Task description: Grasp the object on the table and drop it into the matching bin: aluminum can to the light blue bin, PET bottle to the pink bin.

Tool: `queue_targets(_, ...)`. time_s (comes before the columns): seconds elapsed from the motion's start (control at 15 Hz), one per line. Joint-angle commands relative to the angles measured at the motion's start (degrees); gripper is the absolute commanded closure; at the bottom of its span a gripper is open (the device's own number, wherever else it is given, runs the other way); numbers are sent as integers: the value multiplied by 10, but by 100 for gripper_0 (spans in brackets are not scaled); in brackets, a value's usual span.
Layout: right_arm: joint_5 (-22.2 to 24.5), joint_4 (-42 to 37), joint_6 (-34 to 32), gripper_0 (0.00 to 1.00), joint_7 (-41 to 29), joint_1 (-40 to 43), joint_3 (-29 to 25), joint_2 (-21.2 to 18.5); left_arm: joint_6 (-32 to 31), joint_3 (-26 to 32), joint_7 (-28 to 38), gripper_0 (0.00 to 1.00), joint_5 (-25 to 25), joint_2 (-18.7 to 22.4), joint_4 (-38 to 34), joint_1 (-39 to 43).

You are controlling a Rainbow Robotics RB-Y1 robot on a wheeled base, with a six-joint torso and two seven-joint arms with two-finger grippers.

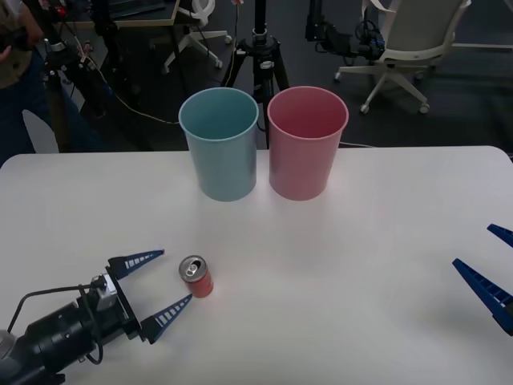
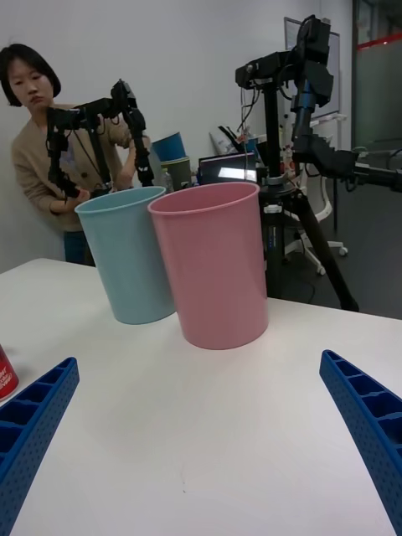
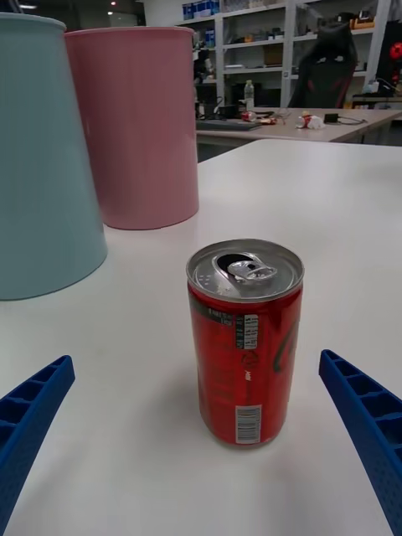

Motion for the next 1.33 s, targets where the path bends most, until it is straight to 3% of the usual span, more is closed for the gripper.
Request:
queue_targets(0.07, 0, 0, 0, 0, 0, 0, 0, 0, 19, 1, 10, 0, -22, -24, -1, -7)
queue_targets(0.4, 0, 0, 0, 0, 0, 0, 0, 0, 47, -7, 24, 0, -52, -53, -1, -23)
queue_targets(0.87, 0, 0, 0, 0, 0, 0, 0, 0, 65, -32, 49, 0, -53, -53, 0, -31)
queue_targets(0.93, 0, 0, 0, 0, 0, 0, 0, 0, 65, -32, 53, 13, -52, -54, -1, -31)
queue_targets(1.0, 0, 0, 0, 0, 0, 0, 0, 0, 65, -32, 57, 51, -52, -53, -1, -31)
queue_targets(1.07, 0, 0, 0, 0, 0, 0, 0, 0, 65, -32, 60, 78, -52, -54, -1, -32)
queue_targets(1.13, 0, 0, 0, 0, 0, 0, 0, 0, 65, -32, 62, 97, -52, -53, -1, -31)
queue_targets(1.33, 0, 0, 0, 0, 0, 0, 0, 0, 65, -31, 62, 100, -52, -53, 0, -31)
